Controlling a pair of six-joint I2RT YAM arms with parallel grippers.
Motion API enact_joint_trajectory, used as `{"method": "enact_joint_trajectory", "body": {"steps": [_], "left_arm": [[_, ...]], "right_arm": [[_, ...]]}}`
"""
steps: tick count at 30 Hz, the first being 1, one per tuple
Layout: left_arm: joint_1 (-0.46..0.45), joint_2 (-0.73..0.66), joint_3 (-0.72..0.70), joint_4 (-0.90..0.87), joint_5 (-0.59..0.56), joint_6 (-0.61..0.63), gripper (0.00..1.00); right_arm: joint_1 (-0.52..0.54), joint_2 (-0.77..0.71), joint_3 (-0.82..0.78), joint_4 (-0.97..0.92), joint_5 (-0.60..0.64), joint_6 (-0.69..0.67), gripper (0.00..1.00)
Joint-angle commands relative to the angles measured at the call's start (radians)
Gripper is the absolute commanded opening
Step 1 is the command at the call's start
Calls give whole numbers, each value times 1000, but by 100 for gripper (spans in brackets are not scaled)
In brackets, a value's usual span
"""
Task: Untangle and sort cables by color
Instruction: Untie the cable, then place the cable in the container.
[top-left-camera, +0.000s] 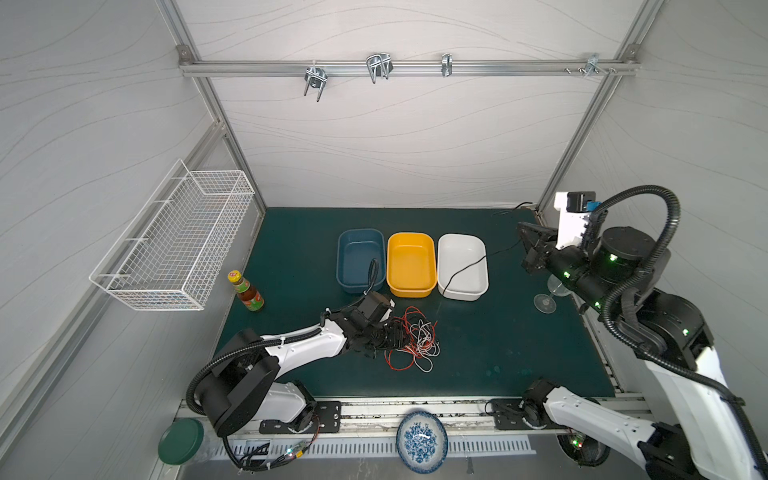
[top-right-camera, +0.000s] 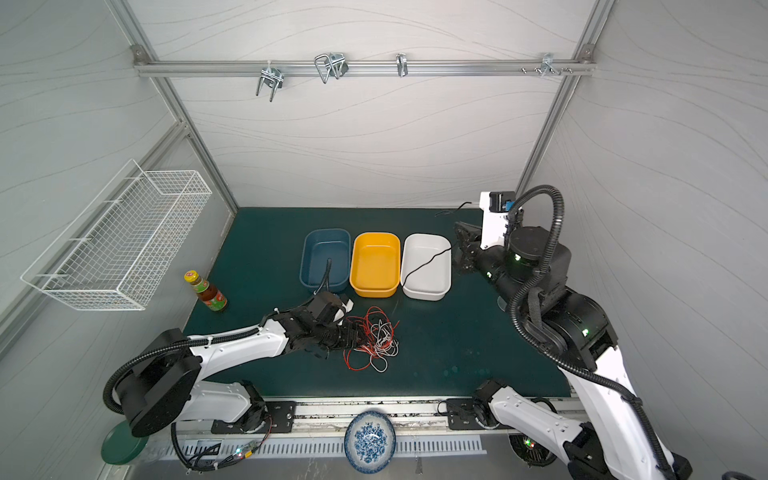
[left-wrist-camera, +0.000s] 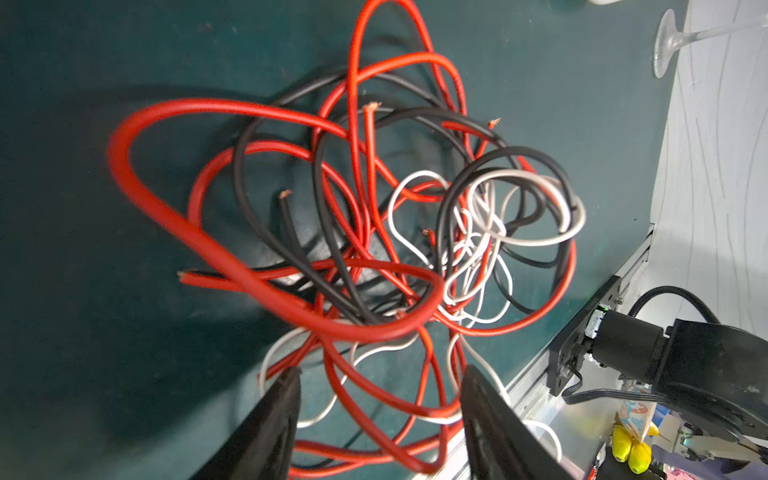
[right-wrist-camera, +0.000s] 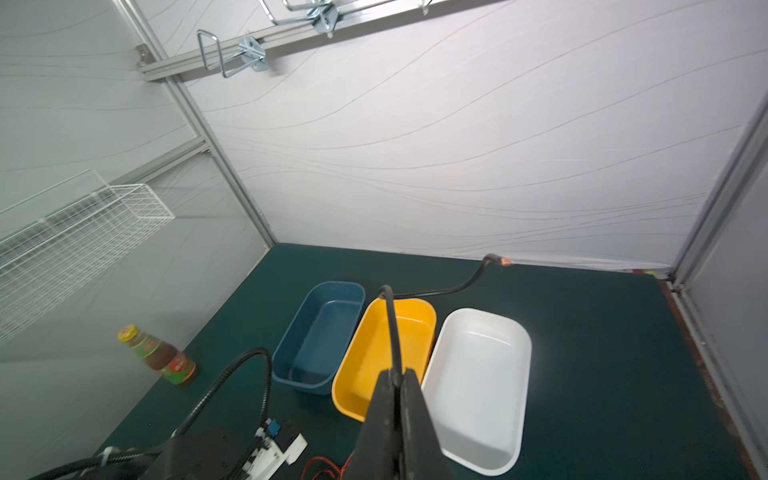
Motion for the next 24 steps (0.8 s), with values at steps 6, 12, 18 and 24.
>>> {"method": "enact_joint_trajectory", "body": {"steps": [6, 12, 18, 24], "left_arm": [[-1, -118, 119, -116, -61, 29, 70], [-1, -190, 257, -264, -106, 74, 78], [1, -197, 510, -513, -260, 256, 88], [2, -240, 531, -516, -565, 394, 95]], "right_arm": [[-23, 56, 126, -8, 131, -129, 0], [-43, 84, 89, 1, 101, -144, 0], [-102, 118, 41, 64, 56, -156, 0], [-176, 180, 26, 97, -37, -91, 0]]}}
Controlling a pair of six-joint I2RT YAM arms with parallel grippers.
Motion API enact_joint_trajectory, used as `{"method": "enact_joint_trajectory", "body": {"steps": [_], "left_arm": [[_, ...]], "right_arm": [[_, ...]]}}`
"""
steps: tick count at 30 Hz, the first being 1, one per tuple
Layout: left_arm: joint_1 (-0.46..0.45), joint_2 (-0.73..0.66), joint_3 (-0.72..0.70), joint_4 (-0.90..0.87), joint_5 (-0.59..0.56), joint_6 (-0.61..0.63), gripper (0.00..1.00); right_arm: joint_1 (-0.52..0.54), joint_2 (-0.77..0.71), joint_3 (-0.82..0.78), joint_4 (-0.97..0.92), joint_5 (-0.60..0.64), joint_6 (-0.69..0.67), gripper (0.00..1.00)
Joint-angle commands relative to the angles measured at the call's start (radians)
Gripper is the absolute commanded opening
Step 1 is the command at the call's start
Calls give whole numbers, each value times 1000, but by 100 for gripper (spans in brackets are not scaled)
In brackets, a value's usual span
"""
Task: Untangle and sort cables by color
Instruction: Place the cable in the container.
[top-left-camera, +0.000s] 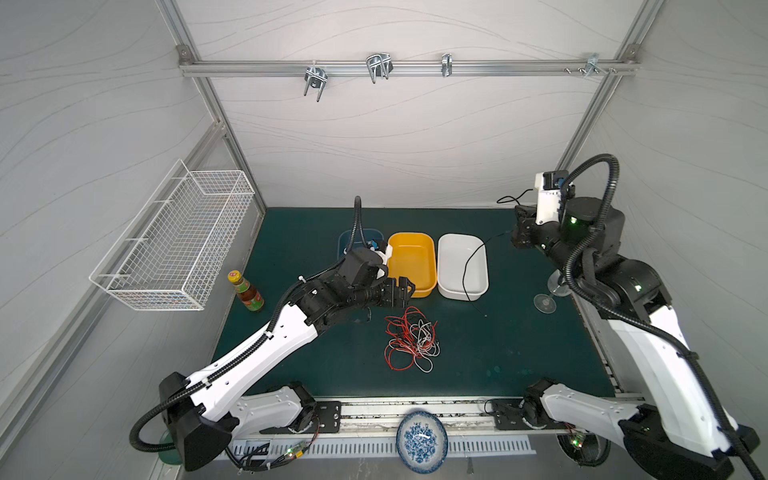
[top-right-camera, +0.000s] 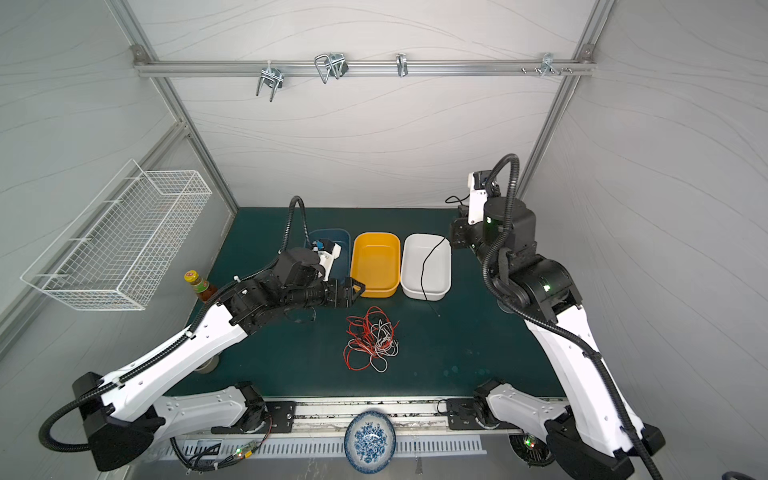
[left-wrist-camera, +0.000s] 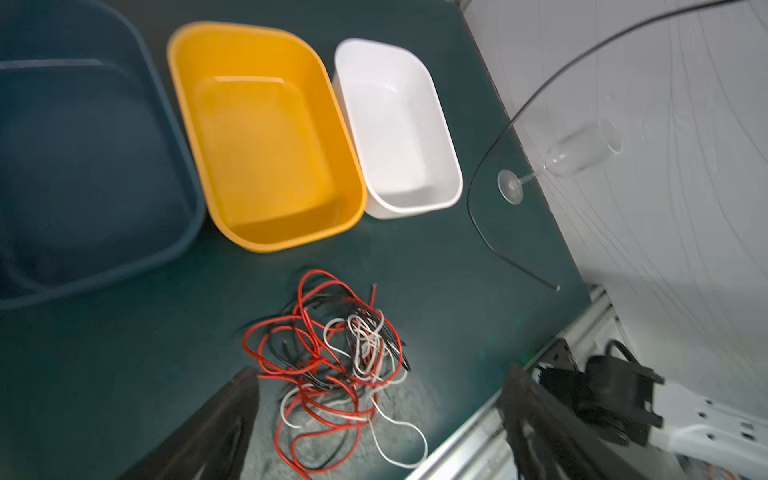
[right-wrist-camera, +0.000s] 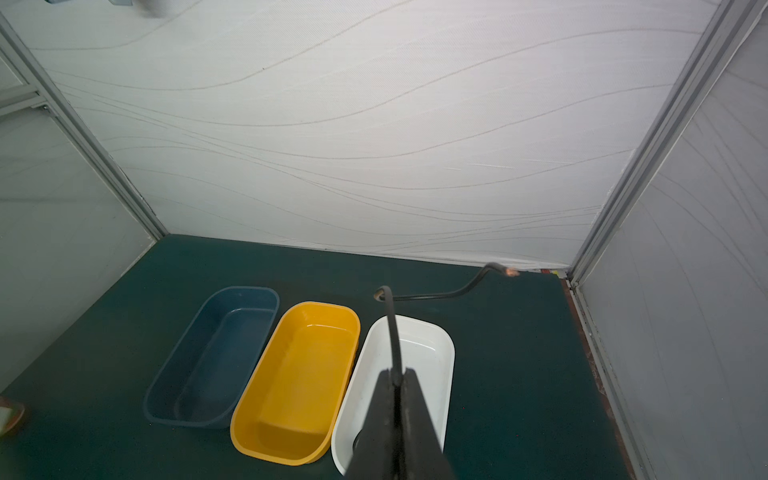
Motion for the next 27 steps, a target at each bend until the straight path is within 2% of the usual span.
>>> {"method": "enact_joint_trajectory", "body": {"steps": [1, 7, 13, 18, 27], "left_arm": [[2, -40, -34, -20, -248, 131, 97], [3, -157, -156, 94, -376, 195, 99], [3, -272, -298, 237, -391, 203, 99], [2, -282, -303, 235, -414, 206, 99], [2, -273, -297, 218, -424, 212, 99]], "right_arm": [[-48, 18, -13, 66, -74, 43, 0], [-103, 76, -77, 155, -128, 74, 0], [-134, 121, -122, 237, -167, 113, 0], [-134, 130, -145, 296, -119, 115, 0], [-135, 154, -148, 357, -121, 137, 0]]}}
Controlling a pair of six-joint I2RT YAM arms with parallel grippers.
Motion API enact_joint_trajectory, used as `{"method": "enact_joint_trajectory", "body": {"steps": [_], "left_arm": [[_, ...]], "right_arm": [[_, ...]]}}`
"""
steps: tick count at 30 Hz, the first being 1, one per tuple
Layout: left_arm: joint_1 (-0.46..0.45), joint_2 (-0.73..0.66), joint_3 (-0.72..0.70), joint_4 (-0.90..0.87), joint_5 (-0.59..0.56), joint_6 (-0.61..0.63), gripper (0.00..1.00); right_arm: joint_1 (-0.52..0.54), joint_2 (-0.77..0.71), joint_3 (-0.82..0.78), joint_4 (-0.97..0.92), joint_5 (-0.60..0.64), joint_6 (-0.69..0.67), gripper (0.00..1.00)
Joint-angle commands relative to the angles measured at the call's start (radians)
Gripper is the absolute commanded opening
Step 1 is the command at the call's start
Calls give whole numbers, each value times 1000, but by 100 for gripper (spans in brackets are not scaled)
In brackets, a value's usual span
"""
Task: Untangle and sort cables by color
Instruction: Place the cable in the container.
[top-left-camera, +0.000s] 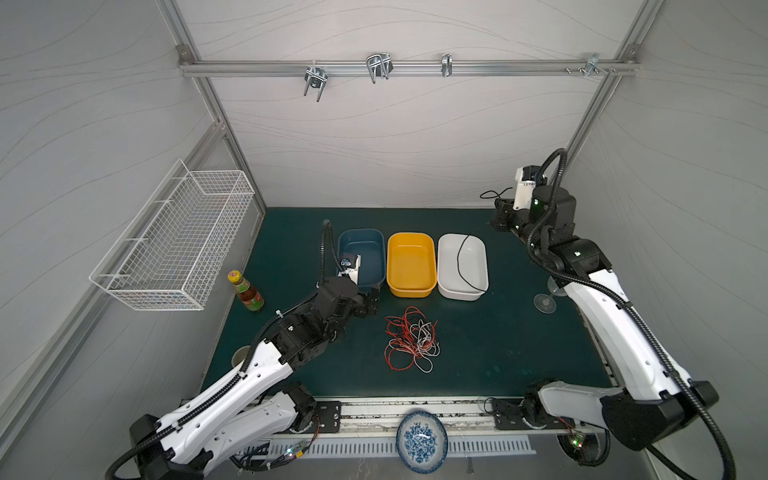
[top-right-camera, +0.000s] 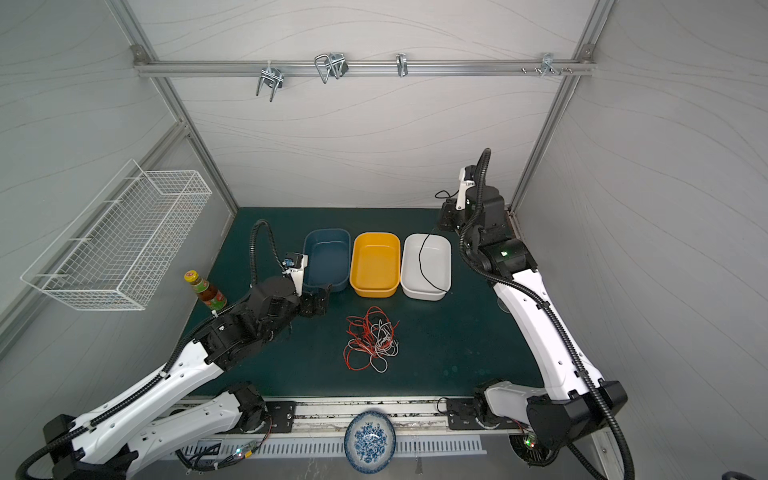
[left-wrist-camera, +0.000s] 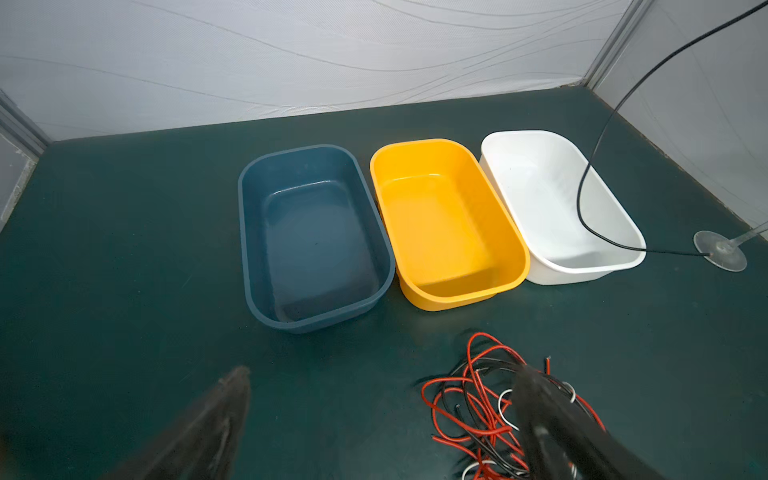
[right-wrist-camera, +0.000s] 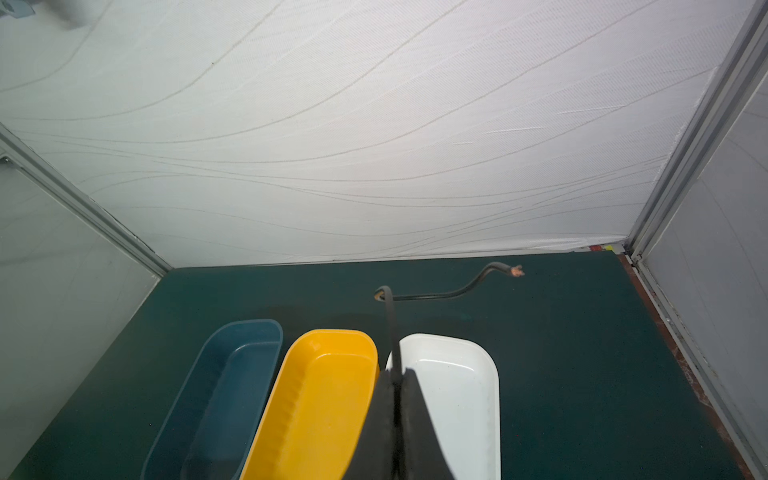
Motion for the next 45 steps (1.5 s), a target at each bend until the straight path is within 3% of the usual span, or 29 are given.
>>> {"method": "enact_joint_trajectory", "body": {"steps": [1, 4, 10, 30, 45], "left_arm": [[2, -1, 14, 42, -22, 10, 99], [1, 8, 16, 37, -13, 11, 99], [0, 13, 19, 28, -8, 11, 99], [0, 17, 32, 5, -4, 9, 99], [-2, 25, 36, -6, 0, 9, 99]], "right_arm": [[-6, 28, 11, 71, 4, 11, 0], [-5, 53, 16, 75, 23, 21, 0], [-6, 54, -134, 163, 73, 48, 0], [59, 75, -527, 217, -45, 234, 0], [16, 262, -500, 193, -226, 280, 0]]}}
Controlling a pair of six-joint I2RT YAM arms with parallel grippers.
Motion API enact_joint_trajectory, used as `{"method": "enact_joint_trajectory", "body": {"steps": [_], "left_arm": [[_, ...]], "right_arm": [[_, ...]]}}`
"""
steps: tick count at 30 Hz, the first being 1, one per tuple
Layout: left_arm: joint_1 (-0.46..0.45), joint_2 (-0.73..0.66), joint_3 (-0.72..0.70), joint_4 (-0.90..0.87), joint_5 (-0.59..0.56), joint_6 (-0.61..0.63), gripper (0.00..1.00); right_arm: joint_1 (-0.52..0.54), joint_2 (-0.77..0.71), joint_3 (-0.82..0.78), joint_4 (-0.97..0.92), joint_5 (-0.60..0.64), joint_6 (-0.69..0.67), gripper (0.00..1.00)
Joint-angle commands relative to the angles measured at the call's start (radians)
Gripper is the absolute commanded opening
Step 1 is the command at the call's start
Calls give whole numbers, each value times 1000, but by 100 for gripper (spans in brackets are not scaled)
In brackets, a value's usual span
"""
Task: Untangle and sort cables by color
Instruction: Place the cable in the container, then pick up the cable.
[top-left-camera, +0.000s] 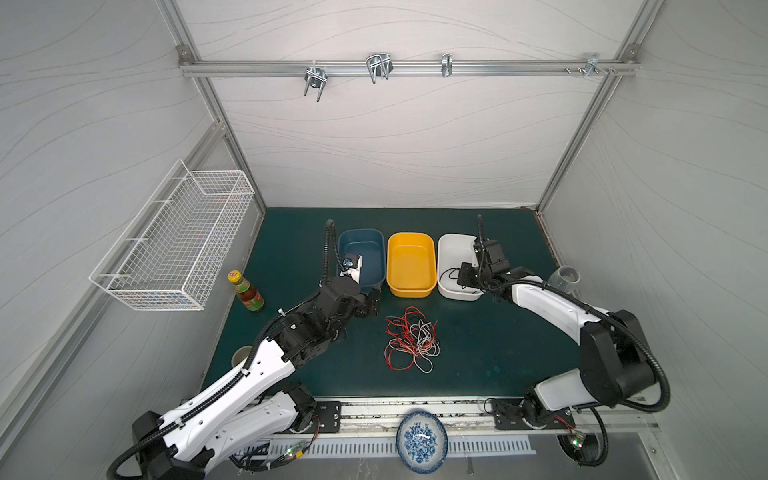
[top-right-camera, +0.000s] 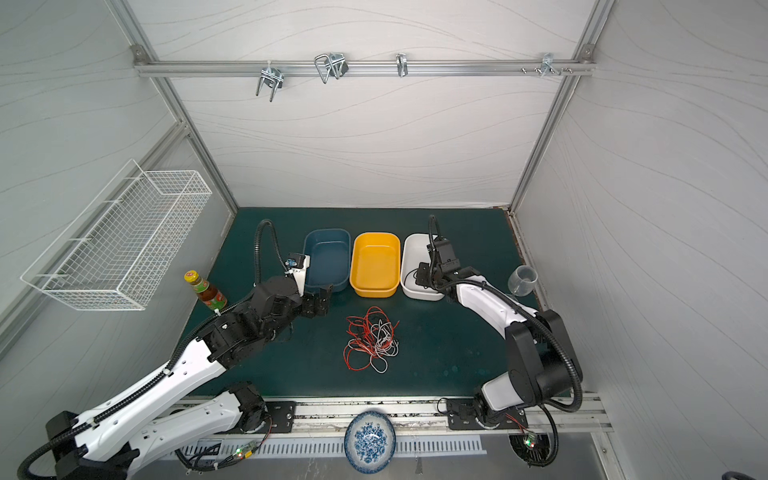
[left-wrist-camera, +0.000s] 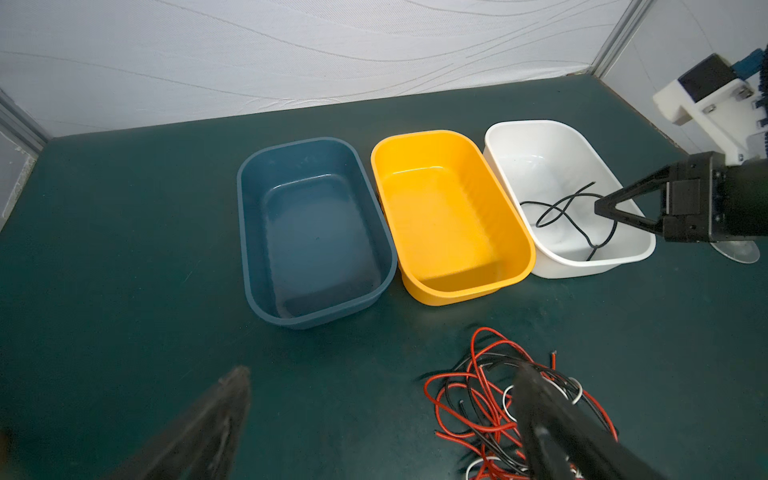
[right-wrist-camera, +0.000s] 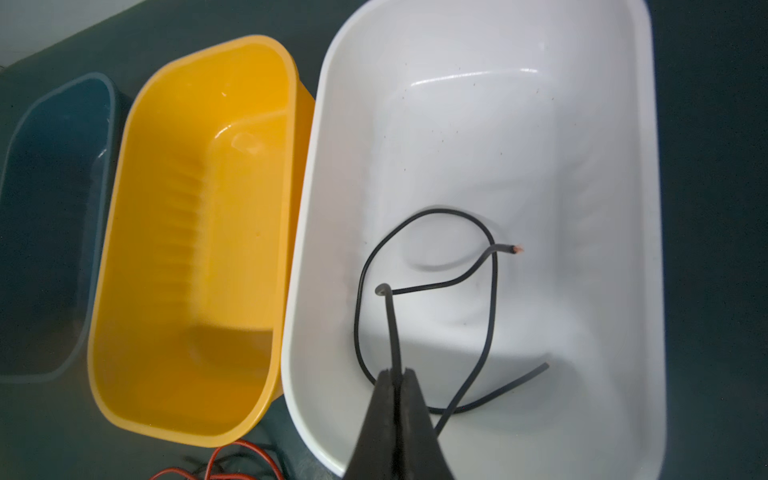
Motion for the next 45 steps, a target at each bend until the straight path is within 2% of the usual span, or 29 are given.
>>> {"method": "enact_joint_trajectory", "body": {"steps": [1, 8, 15, 22, 27, 31, 38, 43, 45], "left_arm": [[0, 8, 36, 4, -1, 6, 99], [-1, 16, 36, 2, 3, 6, 99], [-1, 21, 38, 0, 3, 6, 99], [-1, 28, 38, -3, 3, 6, 99], [-2, 32, 39, -2, 11, 5, 99], [-7, 35, 41, -9, 14, 6, 99], [-13, 53, 53, -26, 28, 7, 99], [-17, 58, 57, -37, 32, 7, 99], [-18, 64, 58, -37, 31, 6, 99]], "right_arm": [[-22, 43, 58, -26, -67, 27, 0], [-33, 79, 125, -105, -78, 17, 0], [-33, 92, 171, -174, -49, -20, 18], [-33, 47, 188, -204, -42, -32, 22], [-16, -24, 201, -247, -74, -44, 35], [68, -111, 137, -248, -114, -70, 47], [286, -242, -2, -250, -64, -51, 49], [443, -302, -118, -214, -44, 27, 49], [506, -313, -155, -208, 6, 57, 49]]}}
